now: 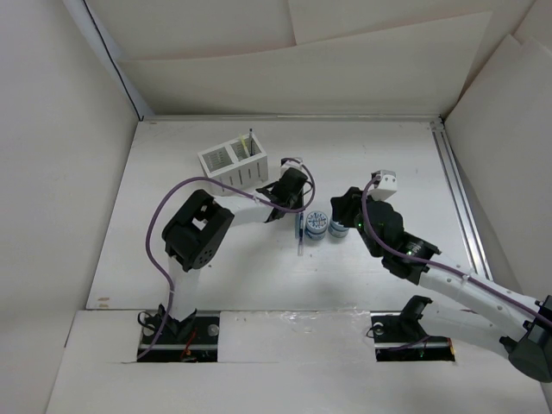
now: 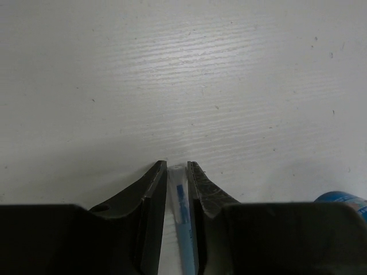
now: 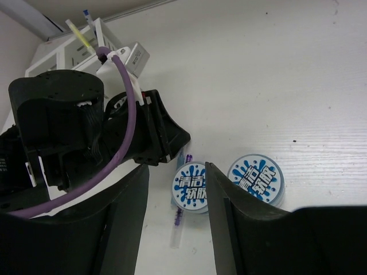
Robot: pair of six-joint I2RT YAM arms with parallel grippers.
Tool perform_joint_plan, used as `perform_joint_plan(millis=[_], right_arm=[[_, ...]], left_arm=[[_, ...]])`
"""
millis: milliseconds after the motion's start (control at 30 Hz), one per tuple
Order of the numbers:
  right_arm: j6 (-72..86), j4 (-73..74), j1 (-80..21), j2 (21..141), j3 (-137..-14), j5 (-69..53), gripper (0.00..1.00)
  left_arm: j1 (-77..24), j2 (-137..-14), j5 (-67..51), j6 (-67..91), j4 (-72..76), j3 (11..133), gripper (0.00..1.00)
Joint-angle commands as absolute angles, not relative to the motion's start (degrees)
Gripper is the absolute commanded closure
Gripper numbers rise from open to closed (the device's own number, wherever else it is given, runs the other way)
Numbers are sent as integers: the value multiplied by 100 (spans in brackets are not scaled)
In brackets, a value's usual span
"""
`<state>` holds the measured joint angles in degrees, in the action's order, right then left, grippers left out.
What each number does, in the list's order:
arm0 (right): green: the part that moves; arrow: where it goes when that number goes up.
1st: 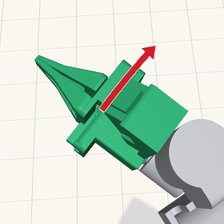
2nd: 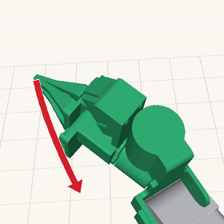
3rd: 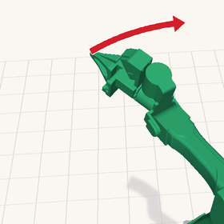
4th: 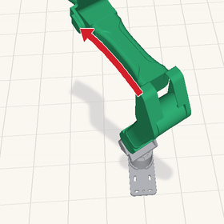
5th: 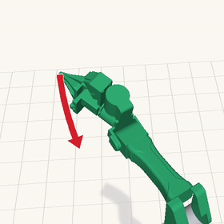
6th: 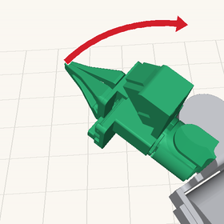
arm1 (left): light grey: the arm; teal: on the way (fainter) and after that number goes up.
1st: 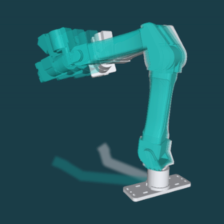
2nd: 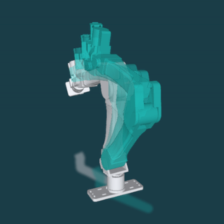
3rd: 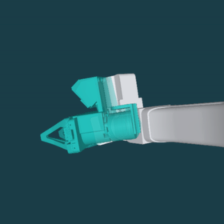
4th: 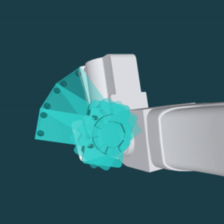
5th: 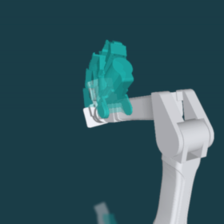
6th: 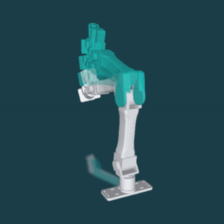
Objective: Sort the stationery into containers
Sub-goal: Grab a piece of stationery with the left arm
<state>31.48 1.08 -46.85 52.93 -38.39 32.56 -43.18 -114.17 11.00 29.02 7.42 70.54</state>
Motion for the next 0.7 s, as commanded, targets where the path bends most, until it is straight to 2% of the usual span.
perform_joint_plan(millis=[0, 167, 400, 567, 667], right_arm=[[3138, -18, -4649, 5116, -3876, 3243, 50], [3138, -18, -4649, 4922, -3823, 3305, 50], [3138, -18, -4649, 4922, -3823, 3305, 50], [3138, -18, -4649, 4922, -3823, 3252, 50], [3138, -18, -4649, 4975, -3823, 3252, 50]], left_arm=[[-4315, -11461, 1415, 2883, 668, 7251, 83], [-4315, -11461, 1696, 2760, 467, 7198, 100], [-4315, -10760, 1925, 2707, 387, 7075, 100], [-4315, -10205, 2065, 2444, 141, 7672, 100], [-3947, -9923, 1987, 2443, 193, 8128, 100]])
